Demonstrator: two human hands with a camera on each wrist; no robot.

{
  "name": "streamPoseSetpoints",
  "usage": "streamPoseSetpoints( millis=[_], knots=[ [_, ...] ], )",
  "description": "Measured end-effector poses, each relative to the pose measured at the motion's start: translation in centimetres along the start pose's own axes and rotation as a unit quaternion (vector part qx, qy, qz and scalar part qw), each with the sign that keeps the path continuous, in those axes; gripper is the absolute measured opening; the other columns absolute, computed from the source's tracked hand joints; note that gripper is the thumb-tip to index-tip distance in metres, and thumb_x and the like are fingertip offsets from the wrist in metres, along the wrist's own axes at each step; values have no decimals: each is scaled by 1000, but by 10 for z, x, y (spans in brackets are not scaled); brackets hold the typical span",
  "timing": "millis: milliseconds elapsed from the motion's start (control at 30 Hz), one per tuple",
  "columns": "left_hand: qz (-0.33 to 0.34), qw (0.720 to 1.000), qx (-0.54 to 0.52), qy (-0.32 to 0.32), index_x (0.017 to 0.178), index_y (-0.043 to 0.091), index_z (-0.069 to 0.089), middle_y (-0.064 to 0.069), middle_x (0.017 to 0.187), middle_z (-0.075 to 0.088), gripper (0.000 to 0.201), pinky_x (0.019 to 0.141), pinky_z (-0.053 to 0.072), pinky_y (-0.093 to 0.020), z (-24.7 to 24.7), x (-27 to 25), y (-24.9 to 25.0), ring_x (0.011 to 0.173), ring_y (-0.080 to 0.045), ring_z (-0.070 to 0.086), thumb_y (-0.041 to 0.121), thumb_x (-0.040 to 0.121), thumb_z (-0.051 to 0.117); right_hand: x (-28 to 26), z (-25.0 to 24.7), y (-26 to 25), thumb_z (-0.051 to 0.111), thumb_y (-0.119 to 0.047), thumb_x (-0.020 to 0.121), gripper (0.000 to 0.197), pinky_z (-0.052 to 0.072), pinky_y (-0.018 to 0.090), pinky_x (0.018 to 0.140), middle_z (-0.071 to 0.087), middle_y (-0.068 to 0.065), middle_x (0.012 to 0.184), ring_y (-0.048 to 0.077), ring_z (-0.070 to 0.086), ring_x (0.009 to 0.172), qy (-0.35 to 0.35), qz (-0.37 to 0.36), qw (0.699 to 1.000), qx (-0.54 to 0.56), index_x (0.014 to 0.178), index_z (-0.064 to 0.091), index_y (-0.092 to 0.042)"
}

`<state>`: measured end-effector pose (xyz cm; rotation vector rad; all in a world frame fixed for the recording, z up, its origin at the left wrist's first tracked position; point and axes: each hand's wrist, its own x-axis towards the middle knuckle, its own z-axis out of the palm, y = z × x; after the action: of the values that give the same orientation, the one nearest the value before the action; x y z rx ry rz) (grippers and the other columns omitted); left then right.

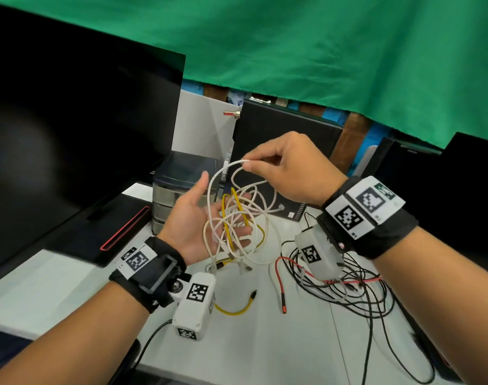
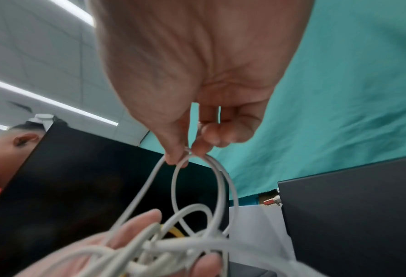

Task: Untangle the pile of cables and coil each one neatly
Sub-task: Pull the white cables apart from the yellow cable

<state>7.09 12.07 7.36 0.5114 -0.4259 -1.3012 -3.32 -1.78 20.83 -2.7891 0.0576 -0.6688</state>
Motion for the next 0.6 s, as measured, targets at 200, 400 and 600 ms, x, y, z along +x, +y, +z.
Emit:
streamPoseSetpoints(
  millis=[200, 400, 600],
  knots=[
    [7, 993, 99, 57, 114, 10, 66, -7, 90, 69, 51, 72, 56, -36, 0, 7, -5, 62, -19, 66, 36, 74, 85, -3, 0, 3, 63, -25, 97, 14, 53, 31, 62, 70, -8, 71, 7, 62, 62, 12, -53, 998, -22, 98, 77, -22],
    [66, 965, 163, 193, 90, 12, 64, 0, 75, 63, 15, 57, 52, -28, -11, 15, 0, 60, -13, 61, 26, 96, 62, 0, -23, 24, 61, -17, 96, 14, 55, 37, 52, 71, 0, 67, 14, 63, 50, 146, -21, 987, 64, 83, 66, -17],
    [87, 961, 138, 222, 97, 10, 77, -5, 85, 65, 26, 78, 52, -37, -32, 9, 7, 74, -19, 64, 31, 95, 60, 4, -72, 59, 57, -15, 97, 22, 43, 23, 37, 68, -4, 56, 8, 56, 38, 321, 100, 929, 153, 77, 55, -25]
  ],
)
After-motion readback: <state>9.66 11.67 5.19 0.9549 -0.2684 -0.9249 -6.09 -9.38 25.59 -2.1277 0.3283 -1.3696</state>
